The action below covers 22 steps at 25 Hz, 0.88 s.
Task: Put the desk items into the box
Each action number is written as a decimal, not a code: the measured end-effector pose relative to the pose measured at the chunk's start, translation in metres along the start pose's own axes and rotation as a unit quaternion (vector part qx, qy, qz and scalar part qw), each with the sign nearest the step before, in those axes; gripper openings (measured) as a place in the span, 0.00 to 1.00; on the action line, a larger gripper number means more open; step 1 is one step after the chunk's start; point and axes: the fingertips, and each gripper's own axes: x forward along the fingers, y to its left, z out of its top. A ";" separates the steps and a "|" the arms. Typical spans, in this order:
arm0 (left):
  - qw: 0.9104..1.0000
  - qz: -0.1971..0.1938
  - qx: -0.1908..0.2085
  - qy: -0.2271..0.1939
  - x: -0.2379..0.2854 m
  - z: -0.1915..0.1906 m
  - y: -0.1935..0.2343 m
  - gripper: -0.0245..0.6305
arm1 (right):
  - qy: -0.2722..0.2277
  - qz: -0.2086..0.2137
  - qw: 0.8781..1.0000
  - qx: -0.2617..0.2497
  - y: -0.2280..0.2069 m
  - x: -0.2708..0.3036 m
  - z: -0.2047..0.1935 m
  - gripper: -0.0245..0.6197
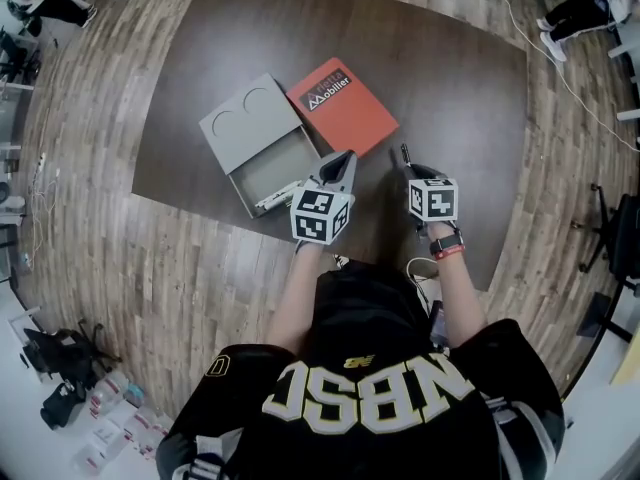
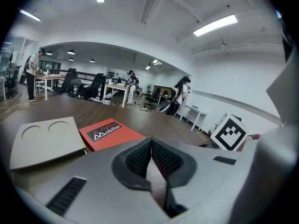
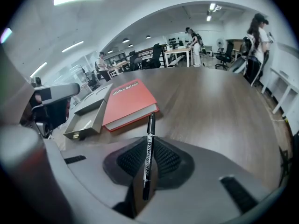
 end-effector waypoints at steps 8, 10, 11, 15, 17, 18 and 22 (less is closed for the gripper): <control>0.999 0.034 -0.022 -0.010 -0.031 0.001 0.027 0.06 | 0.003 0.052 0.991 -0.124 0.057 -0.010 0.021 0.12; 0.998 0.047 -0.027 -0.016 -0.042 0.002 0.035 0.06 | 0.003 0.074 0.985 -0.158 0.076 -0.011 0.024 0.12; 0.998 0.054 -0.030 -0.020 -0.048 0.002 0.040 0.06 | 0.004 0.085 0.981 -0.175 0.085 -0.011 0.026 0.12; 0.995 0.087 -0.042 -0.029 -0.072 -0.004 0.064 0.06 | 0.010 0.117 0.963 -0.242 0.121 -0.004 0.034 0.12; 0.993 0.104 -0.051 -0.031 -0.084 -0.011 0.077 0.06 | 0.015 0.132 0.953 -0.272 0.139 0.002 0.037 0.12; 0.992 0.112 -0.056 -0.031 -0.089 -0.015 0.082 0.06 | 0.017 0.140 0.948 -0.287 0.148 0.006 0.039 0.12; 0.988 0.138 -0.069 -0.031 -0.112 -0.028 0.101 0.06 | 0.028 0.169 0.924 -0.343 0.185 0.017 0.046 0.12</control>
